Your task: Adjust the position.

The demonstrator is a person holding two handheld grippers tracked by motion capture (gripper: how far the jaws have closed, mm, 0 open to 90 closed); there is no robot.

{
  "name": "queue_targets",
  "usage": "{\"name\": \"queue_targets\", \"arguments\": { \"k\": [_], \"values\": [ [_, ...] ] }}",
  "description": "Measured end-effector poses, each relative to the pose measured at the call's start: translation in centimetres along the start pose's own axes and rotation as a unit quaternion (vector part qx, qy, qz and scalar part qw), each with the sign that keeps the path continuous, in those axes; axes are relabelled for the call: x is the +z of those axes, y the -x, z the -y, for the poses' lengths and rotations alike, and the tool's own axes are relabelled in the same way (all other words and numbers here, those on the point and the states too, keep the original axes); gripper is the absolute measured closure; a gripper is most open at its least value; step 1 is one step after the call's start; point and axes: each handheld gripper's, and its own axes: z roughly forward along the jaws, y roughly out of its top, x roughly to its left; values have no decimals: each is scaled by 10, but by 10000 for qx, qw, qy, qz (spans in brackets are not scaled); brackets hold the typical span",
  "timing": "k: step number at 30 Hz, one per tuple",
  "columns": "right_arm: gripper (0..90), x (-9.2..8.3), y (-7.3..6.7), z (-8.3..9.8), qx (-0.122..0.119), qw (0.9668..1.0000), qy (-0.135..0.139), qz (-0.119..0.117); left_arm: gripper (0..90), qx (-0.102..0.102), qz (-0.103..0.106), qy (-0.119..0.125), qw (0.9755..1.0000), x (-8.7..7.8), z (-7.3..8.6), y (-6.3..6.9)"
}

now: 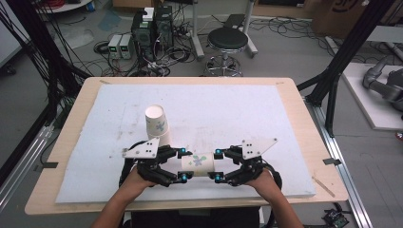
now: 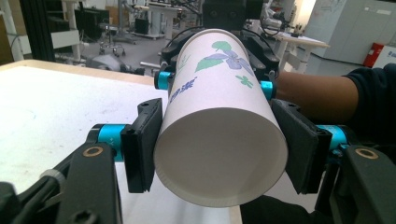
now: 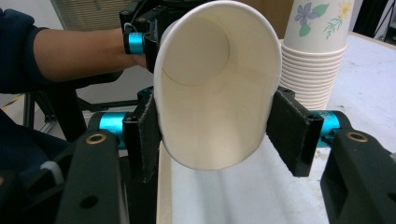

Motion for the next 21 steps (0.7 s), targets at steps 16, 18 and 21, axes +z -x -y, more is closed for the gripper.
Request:
{"name": "queue_targets", "arguments": {
  "k": [16, 18, 21],
  "values": [
    [398, 5, 4, -32, -44, 9934, -1126, 216, 171, 300, -622, -1458, 9869, -7, -24, 1],
    [398, 10, 4, -39, -168, 9886, -1466, 287, 175, 355, -695, -1674, 9828, -5, -25, 0],
    [398, 14, 5, -44, -261, 9844, -1705, 357, 180, 390, -719, -1863, 9791, -3, -25, -1]
  ]
}}
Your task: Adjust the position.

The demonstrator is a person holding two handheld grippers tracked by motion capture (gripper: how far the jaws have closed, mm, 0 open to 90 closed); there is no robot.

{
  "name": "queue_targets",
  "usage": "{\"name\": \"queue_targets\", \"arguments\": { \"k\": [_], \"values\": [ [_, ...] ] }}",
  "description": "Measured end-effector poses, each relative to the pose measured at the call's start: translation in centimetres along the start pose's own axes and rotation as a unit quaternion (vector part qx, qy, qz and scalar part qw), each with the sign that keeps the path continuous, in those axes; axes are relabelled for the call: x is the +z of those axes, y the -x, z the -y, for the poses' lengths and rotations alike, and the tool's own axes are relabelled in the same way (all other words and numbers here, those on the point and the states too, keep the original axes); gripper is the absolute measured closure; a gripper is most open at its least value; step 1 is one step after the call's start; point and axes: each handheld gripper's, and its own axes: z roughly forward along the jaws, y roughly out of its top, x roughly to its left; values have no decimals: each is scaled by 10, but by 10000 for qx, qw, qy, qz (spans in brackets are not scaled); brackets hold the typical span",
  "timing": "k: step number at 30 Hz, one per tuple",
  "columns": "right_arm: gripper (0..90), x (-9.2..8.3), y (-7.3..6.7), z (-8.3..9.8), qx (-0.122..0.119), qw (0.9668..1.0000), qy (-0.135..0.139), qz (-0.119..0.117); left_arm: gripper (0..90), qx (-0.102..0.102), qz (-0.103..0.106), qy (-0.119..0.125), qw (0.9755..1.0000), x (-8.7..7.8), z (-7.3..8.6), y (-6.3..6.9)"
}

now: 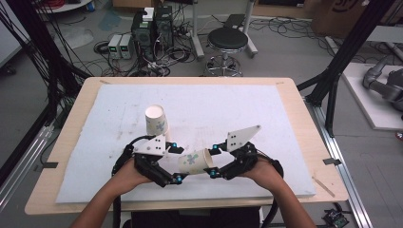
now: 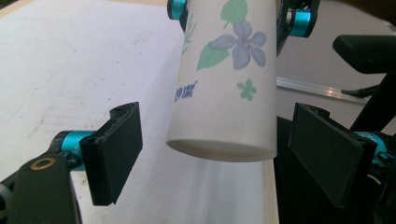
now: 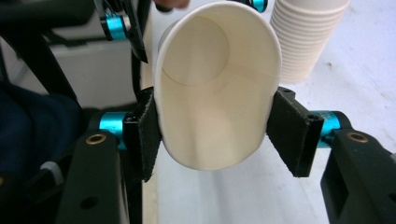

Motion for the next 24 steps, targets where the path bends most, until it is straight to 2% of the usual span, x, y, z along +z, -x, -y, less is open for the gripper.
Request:
{"name": "queue_targets", "arguments": {
  "k": [6, 8, 13, 18, 24],
  "values": [
    [398, 7, -1, -11, -128, 9987, -493, 61, 197, 141, -76, -393, 9991, 6, -2, 1],
    [398, 8, -1, -12, -146, 9983, -563, 79, 198, 166, -97, -499, 9986, 8, -3, 1],
    [395, 13, -2, -20, -333, 9952, -907, 161, 203, 239, -108, -729, 9970, 13, -5, 2],
    [390, 18, -4, -28, -497, 9903, -1282, 198, 210, 308, -108, -901, 9954, 18, -7, 2],
    [384, 21, -5, -35, -600, 9870, -1477, 221, 225, 330, -84, -1047, 9939, 24, -9, 2]
  ]
}}
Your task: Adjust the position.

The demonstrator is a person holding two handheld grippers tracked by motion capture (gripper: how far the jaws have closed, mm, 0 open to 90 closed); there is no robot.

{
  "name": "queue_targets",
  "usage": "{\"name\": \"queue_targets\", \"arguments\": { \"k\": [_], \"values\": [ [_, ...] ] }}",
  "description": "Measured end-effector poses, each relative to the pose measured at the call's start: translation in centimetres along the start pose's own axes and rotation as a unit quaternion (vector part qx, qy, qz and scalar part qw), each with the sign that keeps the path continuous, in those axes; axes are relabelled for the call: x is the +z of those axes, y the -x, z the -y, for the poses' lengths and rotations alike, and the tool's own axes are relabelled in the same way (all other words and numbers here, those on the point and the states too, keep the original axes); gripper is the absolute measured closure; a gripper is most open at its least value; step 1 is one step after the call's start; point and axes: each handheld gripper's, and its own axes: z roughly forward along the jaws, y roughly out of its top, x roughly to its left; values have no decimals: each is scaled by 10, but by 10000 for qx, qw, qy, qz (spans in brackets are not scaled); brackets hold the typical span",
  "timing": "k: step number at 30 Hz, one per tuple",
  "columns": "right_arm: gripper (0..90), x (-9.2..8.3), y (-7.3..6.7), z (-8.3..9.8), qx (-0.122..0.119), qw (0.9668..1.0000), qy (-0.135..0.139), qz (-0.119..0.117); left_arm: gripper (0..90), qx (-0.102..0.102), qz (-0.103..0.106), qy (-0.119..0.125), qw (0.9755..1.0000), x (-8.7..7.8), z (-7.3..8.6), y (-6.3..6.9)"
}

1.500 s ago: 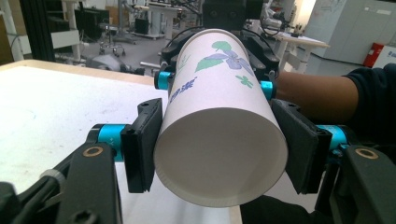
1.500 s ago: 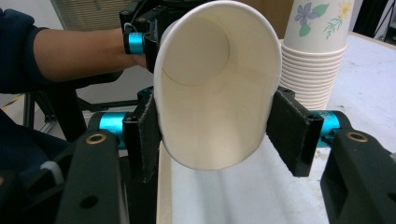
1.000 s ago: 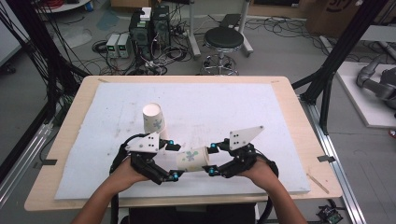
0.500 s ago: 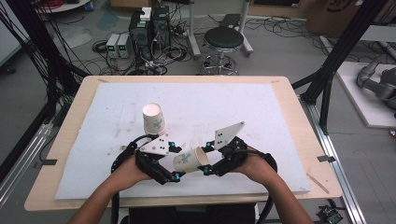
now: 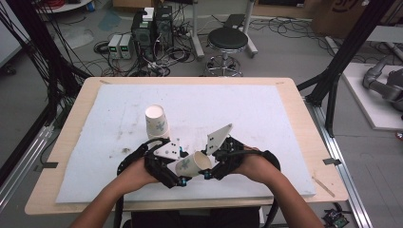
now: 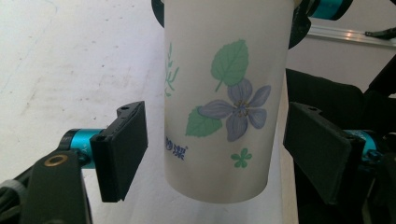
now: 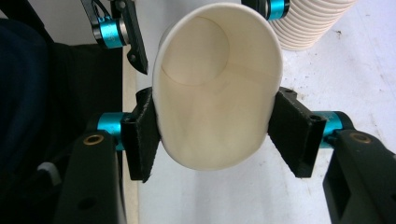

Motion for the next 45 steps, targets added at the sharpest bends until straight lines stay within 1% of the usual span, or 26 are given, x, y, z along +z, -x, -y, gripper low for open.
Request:
{"name": "queue_targets", "arguments": {
  "k": [4, 5, 6, 7, 9, 11, 13, 15, 19, 21, 22, 24, 25, 26, 28, 29, 30, 31, 33, 34, 36, 37, 39, 41, 43, 45],
  "values": [
    [379, 1, 0, -3, -61, 9999, -150, 11, 235, 11, 9, -92, 10000, 3, -1, -1],
    [378, 2, 0, -4, -53, 9999, -153, 1, 236, 0, 23, -95, 10000, 4, -2, -1],
    [377, 2, -1, -4, -46, 9998, -217, -9, 237, -3, 24, -108, 9999, 4, -2, -1],
    [376, 3, -1, -5, -81, 9997, -217, -11, 241, -18, 41, -102, 9999, 6, -2, -1],
    [373, 4, -1, -6, -108, 9996, -269, 4, 251, -4, 68, -171, 9998, 7, -4, -1],
    [373, 5, -2, -7, -149, 9994, -305, 11, 268, -32, 79, -154, 9998, 9, -4, 0],
    [373, 6, -2, -8, -192, 9992, -363, -9, 284, -5, 93, -190, 9998, 10, -5, 0],
    [373, 6, -3, -9, -203, 9988, -443, 25, 288, 36, 115, -237, 9996, 11, -6, -1],
    [373, 6, -5, -10, -227, 9986, -479, -13, 304, -6, 169, -250, 9995, 14, -6, 0],
    [371, 7, -5, -11, -260, 9983, -519, -27, 335, -3, 218, -290, 9993, 16, -7, 0],
    [371, 7, -5, -11, -260, 9983, -519, -27, 335, -10, 225, -296, 9993, 17, -7, 0],
    [371, 8, -6, -12, -307, 9978, -580, -13, 366, 6, 288, -316, 9991, 18, -6, 0],
    [371, 8, -6, -12, -341, 9976, -608, -24, 368, -20, 295, -325, 9990, 19, -6, 1],
    [371, 9, -7, -13, -387, 9973, -632, -13, 369, 19, 299, -342, 9990, 19, -6, 0],
    [363, 9, -7, -13, -418, 9970, -651, -29, 368, -19, 327, -325, 9989, 21, -6, 1],
    [355, 9, -8, -13, -432, 9968, -670, -23, 366, -5, 334, -318, 9989, 21, -5, 1],
    [340, 10, -8, -13, -435, 9969, -661, -18, 361, -42, 334, -240, 9991, 21, -4, 2],
    [306, 10, -8, -14, -400, 9971, -649, -23, 349, -79, 348, -183, 9992, 21, -3, 2],
    [276, 9, -8, -13, -315, 9977, -605, -24, 337, -168, 348, -33, 9992, 20, -1, 2],
    [262, 7, -7, -13, -283, 9981, -539, -3, 335, -178, 348, 26, 9992, 19, 0, 2],
    [222, 5, -6, -11, -226, 9992, -332, 29, 332, -251, 355, 162, 9989, 17, 3, 2],
    [215, 2, -5, -10, -124, 9996, -233, 31, 329, -301, 352, 249, 9986, 16, 4, 2],
    [211, -4, -3, -7, 6, 10000, 68, -2, 324, -352, 349, 382, 9980, 14, 8, 1],
    [211, -11, -3, -3, 158, 9993, 346, 14, 316, -437, 312, 550, 9970, 12, 12, 1],
    [210, -16, -2, 1, 253, 9981, 553, 66, 315, -496, 269, 679, 9961, 11, 17, 1],
    [210, -22, -1, 7, 354, 9962, 794, 69, 315, -533, 214, 824, 9949, 8, 22, 2]
  ]
}}
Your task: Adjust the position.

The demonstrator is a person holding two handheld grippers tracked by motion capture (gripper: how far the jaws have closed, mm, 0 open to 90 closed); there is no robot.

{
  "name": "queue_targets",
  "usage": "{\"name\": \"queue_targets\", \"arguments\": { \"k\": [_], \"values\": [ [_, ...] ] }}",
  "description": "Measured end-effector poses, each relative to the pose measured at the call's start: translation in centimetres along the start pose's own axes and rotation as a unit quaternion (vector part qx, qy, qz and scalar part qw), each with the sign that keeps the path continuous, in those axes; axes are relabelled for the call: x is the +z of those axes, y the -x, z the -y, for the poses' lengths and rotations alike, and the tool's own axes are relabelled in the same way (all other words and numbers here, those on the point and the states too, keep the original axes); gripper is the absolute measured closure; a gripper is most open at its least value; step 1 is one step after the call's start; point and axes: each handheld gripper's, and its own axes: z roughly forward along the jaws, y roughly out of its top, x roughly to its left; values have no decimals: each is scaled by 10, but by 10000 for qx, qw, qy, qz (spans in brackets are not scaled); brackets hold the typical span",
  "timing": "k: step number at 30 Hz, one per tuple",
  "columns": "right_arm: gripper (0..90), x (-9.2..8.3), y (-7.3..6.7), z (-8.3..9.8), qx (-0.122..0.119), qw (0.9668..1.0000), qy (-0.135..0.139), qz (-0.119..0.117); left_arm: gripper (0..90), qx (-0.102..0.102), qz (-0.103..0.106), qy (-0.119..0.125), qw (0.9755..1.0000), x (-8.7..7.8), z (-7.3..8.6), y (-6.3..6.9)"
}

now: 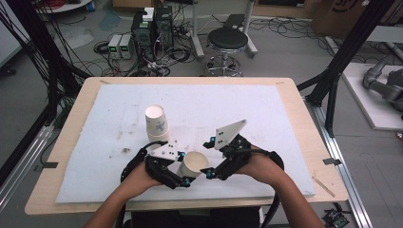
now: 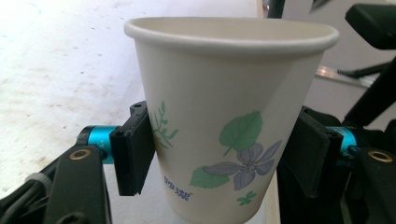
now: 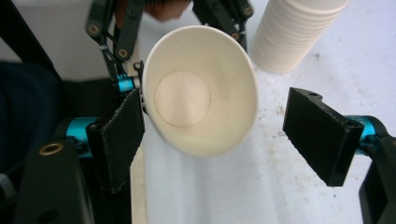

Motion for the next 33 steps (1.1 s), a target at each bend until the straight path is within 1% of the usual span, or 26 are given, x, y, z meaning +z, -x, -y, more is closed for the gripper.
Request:
{"name": "queue_targets", "arguments": {
  "k": [1, 3, 7, 10, 11, 12, 13, 14, 15, 16, 18, 19, 21, 22, 23, 27, 29, 31, 33],
  "values": [
    [210, -3, 0, 4, 72, 9999, 122, 25, 317, -36, -27, 57, 10000, -1, 2, 0],
    [211, -7, 1, 10, 146, 9996, 249, 77, 318, -89, -116, 208, 9997, -5, 6, 1],
    [211, -14, 2, 27, 421, 9975, 491, 270, 318, -179, -306, 542, 9979, -17, 15, 2],
    [211, -16, 2, 39, 542, 9958, 614, 420, 318, -227, -504, 784, 9954, -28, 22, 4],
    [211, -17, 2, 43, 597, 9949, 674, 464, 318, -275, -582, 891, 9939, -33, 25, 5],
    [211, -18, 2, 49, 677, 9933, 717, 597, 318, -290, -639, 951, 9930, -35, 27, 5],
    [211, -19, 2, 52, 720, 9922, 766, 668, 318, -301, -725, 1022, 9917, -39, 29, 5],
    [212, -19, 2, 56, 781, 9908, 823, 736, 318, -323, -829, 1127, 9896, -43, 32, 6],
    [212, -19, 1, 62, 862, 9886, 899, 845, 318, -351, -898, 1204, 9880, -46, 34, 6],
    [212, -18, 2, 66, 892, 9868, 947, 963, 318, -354, -961, 1271, 9866, -48, 36, 6],
    [212, -18, 3, 73, 987, 9840, 1019, 1074, 319, -391, -1098, 1440, 9827, -53, 41, 7],
    [212, -19, 3, 78, 1058, 9812, 1079, 1202, 319, -394, -1134, 1498, 9814, -55, 43, 8],
    [212, -19, 4, 84, 1136, 9782, 1150, 1305, 319, -386, -1242, 1614, 9783, -58, 47, 8],
    [212, -19, 4, 88, 1160, 9763, 1198, 1381, 319, -388, -1279, 1676, 9768, -60, 48, 8],
    [212, -20, 4, 92, 1233, 9741, 1245, 1433, 319, -390, -1336, 1728, 9751, -61, 49, 9],
    [212, -21, 5, 107, 1432, 9653, 1404, 1672, 318, -374, -1427, 1855, 9715, -63, 50, 9],
    [212, -21, 6, 111, 1512, 9646, 1330, 1701, 318, -371, -1447, 1876, 9708, -63, 51, 8],
    [212, -22, 7, 116, 1586, 9621, 1356, 1757, 318, -362, -1457, 1876, 9707, -63, 52, 8],
    [212, -23, 8, 117, 1580, 9614, 1343, 1811, 318, -377, -1490, 1914, 9694, -64, 53, 9]
  ]
}}
